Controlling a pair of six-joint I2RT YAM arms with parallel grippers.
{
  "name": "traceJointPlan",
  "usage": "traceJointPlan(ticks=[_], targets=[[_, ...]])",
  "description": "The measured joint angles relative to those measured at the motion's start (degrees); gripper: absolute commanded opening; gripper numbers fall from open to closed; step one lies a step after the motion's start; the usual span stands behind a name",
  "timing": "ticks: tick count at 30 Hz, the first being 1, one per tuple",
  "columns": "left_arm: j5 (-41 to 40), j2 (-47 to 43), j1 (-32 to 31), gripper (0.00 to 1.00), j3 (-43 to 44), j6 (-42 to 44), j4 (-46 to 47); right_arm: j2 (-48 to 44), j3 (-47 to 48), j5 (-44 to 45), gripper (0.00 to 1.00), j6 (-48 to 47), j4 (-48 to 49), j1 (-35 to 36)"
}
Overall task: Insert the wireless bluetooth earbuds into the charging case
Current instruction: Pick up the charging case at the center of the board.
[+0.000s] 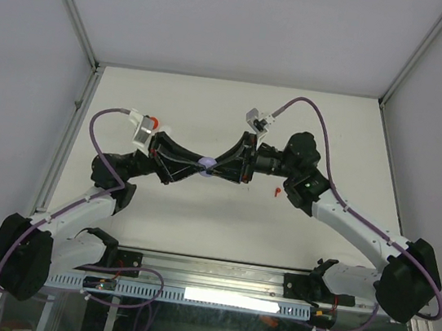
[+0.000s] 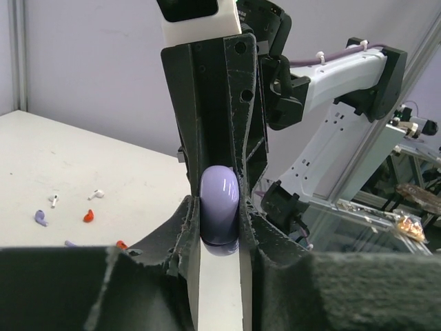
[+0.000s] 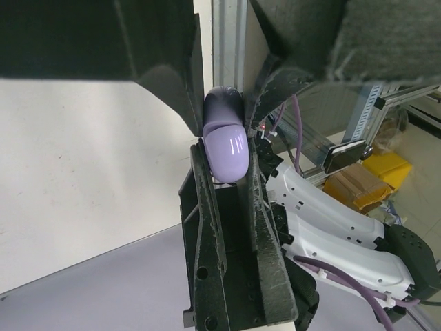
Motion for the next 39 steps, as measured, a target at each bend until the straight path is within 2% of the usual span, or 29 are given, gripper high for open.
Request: traceJointPlan(ticks=[3,4,6,7,8,11,13,15,22,31,39], targets=[[0.7,0.0,0.2,0.00,0.2,-0.5,-0.4,0.1,0.2,-0.3,0.20,-0.6,-0.5,-0.2],[0.7,0.0,0.2,0.00,0.2,-0.5,-0.7,0.1,0.2,-0.3,0.25,-0.8,-0.7,-0.2],[0.8,-0.2,0.2,0.00,0.6,-0.5,-2.2,0.1,0.4,-0.5,0.25,-1.5,-1.5,-0.3],[0.8,-0.5,0.2,0.00,1.0,-0.3,-3.8,0.1,0.5,-0.4,0.40,-1.8,-2.0,-0.3],[0.7,-1.1,0.2,0.00,1.5,-0.1,-6.0,0.1,0.8,-0.4,0.46,-2.0,-2.8,-0.3],[-1.9,-3.5,0.0,0.00,4.2,1.0,-15.4,0.1,1.8,2.0,0.61,-7.0,-6.6,-0.1],[-5.9,-6.0,-0.3,0.00,7.3,2.0,-23.1,-0.2,1.9,4.2,0.75,-10.9,-9.8,0.2],[-8.9,-7.7,-0.7,0.00,8.7,2.7,-27.1,-0.7,1.9,6.9,0.81,-14.3,-12.5,0.3],[-26.2,-10.7,-7.7,0.00,15.0,6.8,-43.8,-5.3,0.1,18.8,0.82,-27.7,-13.4,1.2],[-49.2,-7.6,-15.0,0.00,20.4,5.2,-57.9,-8.9,-10.4,28.3,0.78,-48.9,-2.1,5.6],[-58.8,-2.4,-17.5,0.00,24.7,-0.6,-63.9,-7.9,-11.9,32.0,0.72,-61.4,8.6,7.4]])
